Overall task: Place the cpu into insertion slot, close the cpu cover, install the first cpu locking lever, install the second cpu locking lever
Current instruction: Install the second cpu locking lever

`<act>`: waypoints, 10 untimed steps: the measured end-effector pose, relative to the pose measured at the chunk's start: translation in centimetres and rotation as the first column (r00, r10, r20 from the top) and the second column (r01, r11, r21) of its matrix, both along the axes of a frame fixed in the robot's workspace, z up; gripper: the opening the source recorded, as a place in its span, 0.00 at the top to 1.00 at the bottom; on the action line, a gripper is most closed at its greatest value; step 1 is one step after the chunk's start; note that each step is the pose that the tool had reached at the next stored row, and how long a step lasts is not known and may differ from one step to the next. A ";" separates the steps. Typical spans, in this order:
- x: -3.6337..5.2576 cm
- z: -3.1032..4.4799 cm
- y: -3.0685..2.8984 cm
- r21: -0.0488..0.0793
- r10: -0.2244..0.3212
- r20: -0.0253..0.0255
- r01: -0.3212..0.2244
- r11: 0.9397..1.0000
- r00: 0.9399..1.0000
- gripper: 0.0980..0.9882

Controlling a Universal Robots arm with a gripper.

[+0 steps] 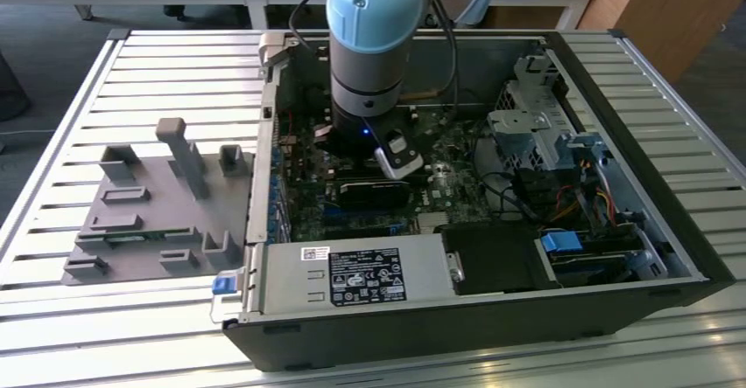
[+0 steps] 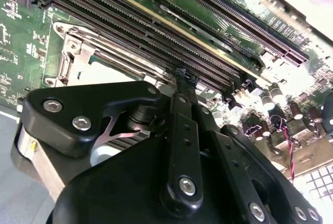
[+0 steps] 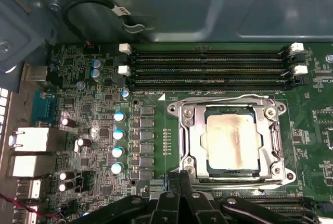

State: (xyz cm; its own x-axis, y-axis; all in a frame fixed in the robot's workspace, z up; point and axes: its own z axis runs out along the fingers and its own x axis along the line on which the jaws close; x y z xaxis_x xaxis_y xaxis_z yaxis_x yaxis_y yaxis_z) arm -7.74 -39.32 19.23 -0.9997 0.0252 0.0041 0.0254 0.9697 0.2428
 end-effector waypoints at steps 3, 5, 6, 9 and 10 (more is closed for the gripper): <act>-0.14 -0.09 0.14 0.001 0.000 0.000 0.000 1.000 1.000 0.99; -0.23 -0.13 0.19 0.001 0.000 0.000 0.000 1.000 1.000 0.99; -0.26 -0.14 0.20 0.001 0.000 0.000 0.000 1.000 1.000 0.99; -0.29 -0.15 0.20 0.001 0.000 0.000 0.000 1.000 1.000 0.99; -0.30 -0.13 0.20 0.001 0.000 0.000 0.000 1.000 1.000 0.99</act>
State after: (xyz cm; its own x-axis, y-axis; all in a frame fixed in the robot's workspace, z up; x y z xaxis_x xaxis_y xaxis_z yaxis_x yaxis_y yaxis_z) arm -8.04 -39.12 19.10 -0.9997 0.0251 0.0041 0.0254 0.9694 0.2441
